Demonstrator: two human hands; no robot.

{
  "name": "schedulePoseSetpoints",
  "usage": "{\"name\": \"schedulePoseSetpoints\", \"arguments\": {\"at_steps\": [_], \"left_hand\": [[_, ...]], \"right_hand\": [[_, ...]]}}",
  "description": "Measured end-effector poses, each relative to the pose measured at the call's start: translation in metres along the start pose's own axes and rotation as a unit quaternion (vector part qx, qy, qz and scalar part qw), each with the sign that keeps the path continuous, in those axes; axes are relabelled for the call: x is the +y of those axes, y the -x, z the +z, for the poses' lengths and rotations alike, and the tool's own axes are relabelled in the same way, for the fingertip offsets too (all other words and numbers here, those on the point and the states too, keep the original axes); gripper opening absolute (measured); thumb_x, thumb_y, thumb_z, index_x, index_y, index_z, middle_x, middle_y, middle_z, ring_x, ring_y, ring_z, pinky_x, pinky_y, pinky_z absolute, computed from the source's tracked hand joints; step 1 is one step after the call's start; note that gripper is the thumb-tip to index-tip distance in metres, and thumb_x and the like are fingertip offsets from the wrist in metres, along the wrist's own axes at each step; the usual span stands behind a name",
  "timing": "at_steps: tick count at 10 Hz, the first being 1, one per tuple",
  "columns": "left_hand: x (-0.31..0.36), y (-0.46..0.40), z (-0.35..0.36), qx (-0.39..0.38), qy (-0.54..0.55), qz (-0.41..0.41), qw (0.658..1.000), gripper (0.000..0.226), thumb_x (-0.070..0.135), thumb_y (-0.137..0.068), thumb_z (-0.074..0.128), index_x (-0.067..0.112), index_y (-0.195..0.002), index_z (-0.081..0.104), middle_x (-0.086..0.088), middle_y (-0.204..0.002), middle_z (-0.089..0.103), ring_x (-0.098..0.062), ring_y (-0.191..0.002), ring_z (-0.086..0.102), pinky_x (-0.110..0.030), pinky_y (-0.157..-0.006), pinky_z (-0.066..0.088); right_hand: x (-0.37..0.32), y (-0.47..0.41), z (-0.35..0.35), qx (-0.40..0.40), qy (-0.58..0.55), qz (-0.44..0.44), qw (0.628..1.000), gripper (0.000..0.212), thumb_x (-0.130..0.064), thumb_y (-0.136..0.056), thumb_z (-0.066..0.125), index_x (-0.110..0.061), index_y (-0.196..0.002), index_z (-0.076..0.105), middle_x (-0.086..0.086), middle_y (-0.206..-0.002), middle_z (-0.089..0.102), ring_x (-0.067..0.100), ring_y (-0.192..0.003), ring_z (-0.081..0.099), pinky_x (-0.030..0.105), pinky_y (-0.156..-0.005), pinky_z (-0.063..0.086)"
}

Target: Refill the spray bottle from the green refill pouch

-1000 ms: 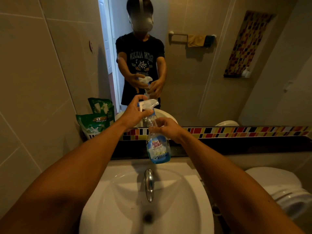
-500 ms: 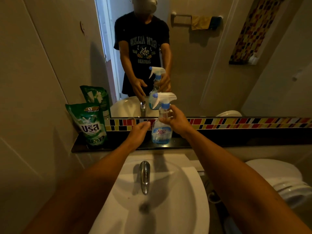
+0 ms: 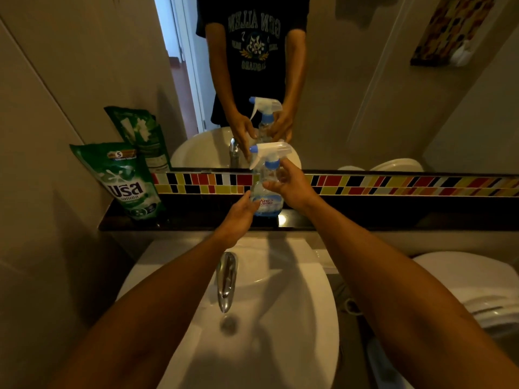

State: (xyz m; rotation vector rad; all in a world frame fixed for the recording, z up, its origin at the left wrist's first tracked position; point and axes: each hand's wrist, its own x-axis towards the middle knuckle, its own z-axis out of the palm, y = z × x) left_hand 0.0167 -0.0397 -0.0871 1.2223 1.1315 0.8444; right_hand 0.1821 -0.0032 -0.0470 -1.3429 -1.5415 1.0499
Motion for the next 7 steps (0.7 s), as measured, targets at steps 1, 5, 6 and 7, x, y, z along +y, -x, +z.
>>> {"name": "schedulePoseSetpoints", "arguments": {"at_steps": [1,5,6,7], "left_hand": [[-0.001,-0.004,0.005,0.015,0.024,-0.004,1.0,0.04,0.02,-0.106,0.044,0.019,-0.147,0.042,-0.001,-0.13,0.059,-0.014,-0.119,0.058,-0.017,-0.082,0.05],[-0.006,-0.015,0.005,0.016,0.005,-0.012,1.0,0.049,0.028,-0.105,0.048,0.026,-0.152,0.037,-0.001,-0.145,0.054,-0.017,-0.131,0.052,-0.042,-0.112,0.042],[-0.007,-0.018,0.0,0.014,-0.013,-0.021,1.0,0.054,0.035,-0.101,0.053,0.029,-0.152,0.037,0.001,-0.146,0.053,-0.018,-0.134,0.051,-0.045,-0.114,0.04],[-0.014,-0.028,-0.009,0.041,-0.04,-0.008,0.998,0.055,0.036,-0.098,0.057,0.028,-0.15,0.041,0.001,-0.144,0.056,-0.019,-0.132,0.053,-0.045,-0.11,0.045]], "right_hand": [[0.006,-0.007,-0.002,-0.004,0.0,-0.002,1.0,0.053,-0.01,-0.093,0.073,-0.021,-0.14,0.052,0.0,-0.128,0.066,0.009,-0.109,0.066,0.019,-0.078,0.056],[0.014,-0.014,0.003,0.016,-0.025,0.006,1.0,0.051,-0.007,-0.093,0.072,-0.019,-0.139,0.052,0.003,-0.136,0.064,0.021,-0.125,0.062,0.042,-0.098,0.058],[0.013,-0.011,0.003,0.02,-0.027,-0.007,0.999,0.058,-0.005,-0.092,0.073,-0.02,-0.143,0.051,-0.003,-0.136,0.061,0.013,-0.123,0.057,0.035,-0.098,0.056],[0.011,-0.006,0.004,0.043,-0.02,-0.002,0.999,0.065,-0.005,-0.092,0.072,-0.02,-0.15,0.046,-0.001,-0.144,0.057,0.01,-0.127,0.051,0.032,-0.099,0.052]]}}
